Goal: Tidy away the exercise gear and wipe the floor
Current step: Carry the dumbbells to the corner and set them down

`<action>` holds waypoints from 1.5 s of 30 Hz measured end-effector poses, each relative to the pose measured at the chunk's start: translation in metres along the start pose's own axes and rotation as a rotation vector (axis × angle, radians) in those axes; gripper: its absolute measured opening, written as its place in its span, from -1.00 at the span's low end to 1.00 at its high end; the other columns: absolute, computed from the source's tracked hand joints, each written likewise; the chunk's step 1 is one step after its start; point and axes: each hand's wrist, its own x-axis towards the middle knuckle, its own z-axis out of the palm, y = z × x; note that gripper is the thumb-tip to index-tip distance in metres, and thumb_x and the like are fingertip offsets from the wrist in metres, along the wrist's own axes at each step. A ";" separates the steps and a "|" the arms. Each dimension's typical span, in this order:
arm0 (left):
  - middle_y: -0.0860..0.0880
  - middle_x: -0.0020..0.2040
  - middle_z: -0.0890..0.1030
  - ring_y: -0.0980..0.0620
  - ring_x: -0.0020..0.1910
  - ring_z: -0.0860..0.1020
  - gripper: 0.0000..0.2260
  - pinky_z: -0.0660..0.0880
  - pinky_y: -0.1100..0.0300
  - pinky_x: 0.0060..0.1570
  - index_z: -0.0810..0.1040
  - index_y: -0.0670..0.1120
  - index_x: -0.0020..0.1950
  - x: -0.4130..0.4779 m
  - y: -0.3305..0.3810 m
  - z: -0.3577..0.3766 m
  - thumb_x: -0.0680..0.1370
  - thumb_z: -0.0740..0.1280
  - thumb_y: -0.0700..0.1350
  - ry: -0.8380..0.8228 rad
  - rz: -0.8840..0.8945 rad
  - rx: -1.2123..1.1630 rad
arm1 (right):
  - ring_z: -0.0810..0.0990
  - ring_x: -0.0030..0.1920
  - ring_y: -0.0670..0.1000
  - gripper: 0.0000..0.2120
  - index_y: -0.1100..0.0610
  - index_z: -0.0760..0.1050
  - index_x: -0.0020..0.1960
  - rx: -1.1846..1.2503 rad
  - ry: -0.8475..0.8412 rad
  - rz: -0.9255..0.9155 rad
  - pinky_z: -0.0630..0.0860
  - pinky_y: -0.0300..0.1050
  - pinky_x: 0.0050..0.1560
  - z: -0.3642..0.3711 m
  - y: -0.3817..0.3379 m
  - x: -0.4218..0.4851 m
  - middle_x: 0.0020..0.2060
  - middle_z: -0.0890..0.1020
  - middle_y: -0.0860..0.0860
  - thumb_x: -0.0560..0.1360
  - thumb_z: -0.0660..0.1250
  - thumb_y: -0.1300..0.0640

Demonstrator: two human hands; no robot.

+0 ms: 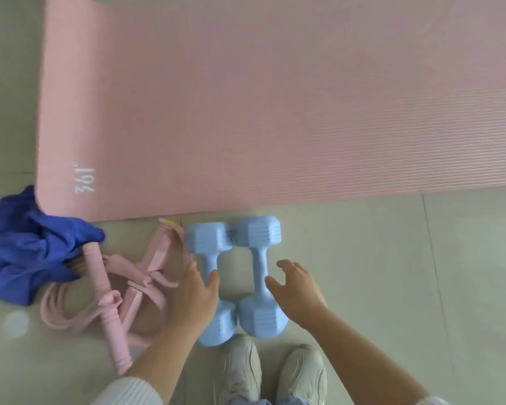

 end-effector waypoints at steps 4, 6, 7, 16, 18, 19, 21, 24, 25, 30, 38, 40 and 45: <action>-0.12 -0.26 0.52 -0.17 -0.19 0.50 -0.73 0.38 0.03 -0.16 0.45 -0.20 -0.08 0.028 -0.016 0.026 0.62 0.17 -0.01 0.018 -0.039 -0.123 | 0.53 -0.13 -0.03 -0.73 0.06 0.43 0.16 0.334 -0.132 0.167 0.44 -0.23 -0.24 0.032 -0.003 0.043 0.00 0.56 -0.04 0.51 0.28 -0.01; -0.10 -0.22 0.54 -0.12 -0.16 0.50 -0.72 0.34 0.08 -0.16 0.46 -0.16 -0.08 0.035 -0.020 0.032 0.63 0.16 0.03 -0.034 -0.088 -0.256 | 0.46 -0.28 -0.03 -0.85 0.11 0.41 -0.05 0.542 -0.165 0.251 0.38 -0.22 -0.29 0.044 -0.005 0.057 -0.23 0.51 -0.01 0.51 0.30 0.04; -0.09 -0.20 0.55 -0.09 -0.14 0.52 -0.72 0.34 0.09 -0.15 0.47 -0.13 -0.08 0.039 -0.021 0.033 0.62 0.16 0.05 -0.051 -0.105 -0.304 | 0.44 -0.28 -0.01 -0.86 0.13 0.39 -0.08 0.644 -0.174 0.281 0.38 -0.20 -0.25 0.048 -0.004 0.063 -0.25 0.48 0.01 0.52 0.29 0.06; -0.11 -0.22 0.59 -0.06 -0.20 0.58 -0.68 0.45 0.07 -0.12 0.45 -0.15 -0.07 -0.011 0.030 0.001 0.63 0.14 0.08 -0.117 -0.200 -0.481 | 0.47 -0.22 0.02 -0.89 0.16 0.41 -0.08 0.887 -0.139 0.301 0.44 -0.09 -0.10 0.000 -0.003 0.009 -0.25 0.49 0.05 0.57 0.26 0.12; -0.10 -0.24 0.59 -0.08 -0.20 0.58 -0.70 0.46 0.05 -0.10 0.45 -0.14 -0.08 -0.045 0.055 -0.021 0.63 0.15 0.07 -0.122 -0.202 -0.513 | 0.48 -0.21 0.02 -0.89 0.16 0.43 -0.08 0.900 -0.107 0.317 0.44 -0.08 -0.09 -0.032 -0.007 -0.027 -0.24 0.50 0.05 0.56 0.26 0.12; -0.10 -0.24 0.59 -0.07 -0.21 0.57 -0.71 0.46 0.06 -0.11 0.45 -0.14 -0.07 -0.064 0.070 -0.034 0.63 0.14 0.06 -0.128 -0.197 -0.528 | 0.48 -0.22 0.02 -0.89 0.16 0.43 -0.09 0.909 -0.088 0.318 0.44 -0.08 -0.08 -0.052 -0.010 -0.048 -0.24 0.50 0.05 0.56 0.26 0.12; -0.11 -0.23 0.59 -0.04 -0.23 0.58 -0.72 0.45 0.11 -0.17 0.46 -0.15 -0.05 -0.105 0.104 -0.063 0.63 0.14 0.05 -0.149 -0.179 -0.543 | 0.48 -0.23 0.02 -0.90 0.16 0.43 -0.10 0.927 -0.047 0.307 0.44 -0.09 -0.10 -0.094 -0.017 -0.095 -0.25 0.50 0.06 0.56 0.26 0.15; -0.12 -0.22 0.60 -0.04 -0.26 0.59 -0.73 0.45 0.10 -0.19 0.47 -0.16 -0.07 -0.172 0.162 -0.111 0.63 0.16 0.02 -0.151 -0.129 -0.544 | 0.49 -0.24 0.02 -0.91 0.17 0.44 -0.11 0.945 0.004 0.274 0.45 -0.11 -0.11 -0.166 -0.028 -0.174 -0.26 0.51 0.06 0.56 0.26 0.17; -0.13 -0.22 0.60 -0.05 -0.26 0.60 -0.73 0.46 0.08 -0.17 0.48 -0.16 -0.08 -0.193 0.183 -0.126 0.63 0.16 0.02 -0.160 -0.095 -0.541 | 0.50 -0.24 0.02 -0.91 0.18 0.45 -0.11 0.956 0.022 0.259 0.45 -0.11 -0.11 -0.191 -0.030 -0.201 -0.26 0.51 0.06 0.56 0.26 0.18; -0.10 -0.27 0.61 -0.10 -0.22 0.58 -0.73 0.44 0.04 -0.12 0.47 -0.15 -0.07 -0.298 0.289 -0.186 0.63 0.18 0.04 -0.289 -0.004 -0.503 | 0.52 -0.21 0.04 -0.91 0.18 0.46 -0.08 1.044 0.120 0.232 0.47 -0.07 -0.07 -0.298 -0.022 -0.326 -0.25 0.54 0.06 0.56 0.28 0.17; -0.09 -0.24 0.60 -0.06 -0.20 0.57 -0.73 0.47 0.03 -0.05 0.48 -0.13 0.03 -0.440 0.440 -0.154 0.62 0.18 0.06 -0.425 0.156 -0.350 | 0.57 -0.13 0.06 -0.91 0.18 0.49 0.00 1.216 0.217 0.227 0.53 0.02 0.09 -0.413 0.080 -0.459 -0.18 0.58 0.07 0.55 0.29 0.16; -0.09 -0.23 0.59 -0.05 -0.22 0.57 -0.72 0.48 0.04 -0.06 0.48 -0.15 0.05 -0.471 0.476 -0.124 0.62 0.18 0.07 -0.435 0.184 -0.275 | 0.56 -0.14 0.06 -0.91 0.19 0.48 -0.01 1.257 0.237 0.229 0.53 0.01 0.07 -0.440 0.123 -0.478 -0.17 0.57 0.08 0.55 0.29 0.17; -0.11 -0.20 0.58 -0.05 -0.24 0.58 -0.68 0.50 0.07 -0.10 0.51 -0.17 0.06 -0.542 0.589 -0.026 0.62 0.19 0.08 -0.507 0.265 -0.137 | 0.55 -0.15 0.05 -0.88 0.21 0.48 0.01 1.340 0.324 0.250 0.53 -0.04 0.02 -0.525 0.242 -0.510 -0.16 0.56 0.09 0.55 0.29 0.15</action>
